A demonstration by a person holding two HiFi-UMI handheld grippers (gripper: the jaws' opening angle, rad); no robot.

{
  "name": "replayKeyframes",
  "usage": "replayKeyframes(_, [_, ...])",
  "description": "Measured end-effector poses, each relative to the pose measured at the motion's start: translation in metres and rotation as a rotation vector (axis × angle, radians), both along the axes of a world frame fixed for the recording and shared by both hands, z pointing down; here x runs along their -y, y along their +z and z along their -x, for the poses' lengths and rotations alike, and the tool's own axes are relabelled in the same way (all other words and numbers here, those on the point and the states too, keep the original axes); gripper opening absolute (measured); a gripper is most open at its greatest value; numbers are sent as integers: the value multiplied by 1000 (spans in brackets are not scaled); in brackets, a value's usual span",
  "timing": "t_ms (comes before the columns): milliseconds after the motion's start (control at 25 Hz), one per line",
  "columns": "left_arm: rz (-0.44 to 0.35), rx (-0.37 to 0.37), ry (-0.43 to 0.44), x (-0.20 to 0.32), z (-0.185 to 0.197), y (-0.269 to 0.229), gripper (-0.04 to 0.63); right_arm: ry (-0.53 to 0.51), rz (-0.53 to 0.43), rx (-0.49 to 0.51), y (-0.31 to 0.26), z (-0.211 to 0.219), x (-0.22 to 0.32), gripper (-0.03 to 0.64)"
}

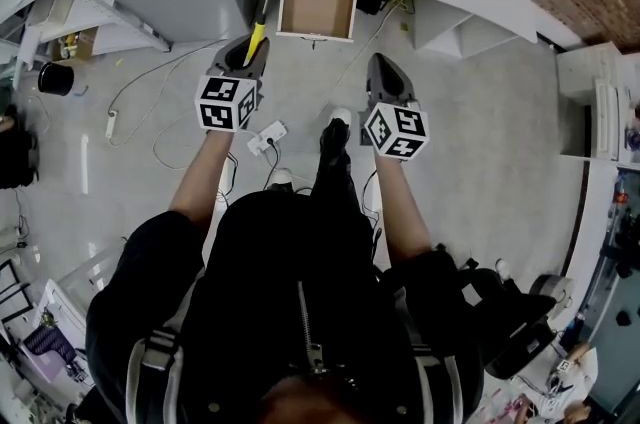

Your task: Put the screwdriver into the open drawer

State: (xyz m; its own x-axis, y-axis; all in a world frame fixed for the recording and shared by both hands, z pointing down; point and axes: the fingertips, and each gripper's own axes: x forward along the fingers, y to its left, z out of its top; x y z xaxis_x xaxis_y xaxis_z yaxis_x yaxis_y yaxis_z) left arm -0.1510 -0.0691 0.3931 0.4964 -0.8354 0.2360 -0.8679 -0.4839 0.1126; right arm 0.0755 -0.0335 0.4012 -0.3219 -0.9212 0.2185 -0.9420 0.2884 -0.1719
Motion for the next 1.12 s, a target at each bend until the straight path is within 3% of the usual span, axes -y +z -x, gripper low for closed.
replayKeyframes(600, [100,7,-137,155,-90,44,91,-177,38,4,14,-82,200,6])
replayKeyframes(1120, [254,3,-147,196,-106,119,91,-259,150,3,67,-72,245,6])
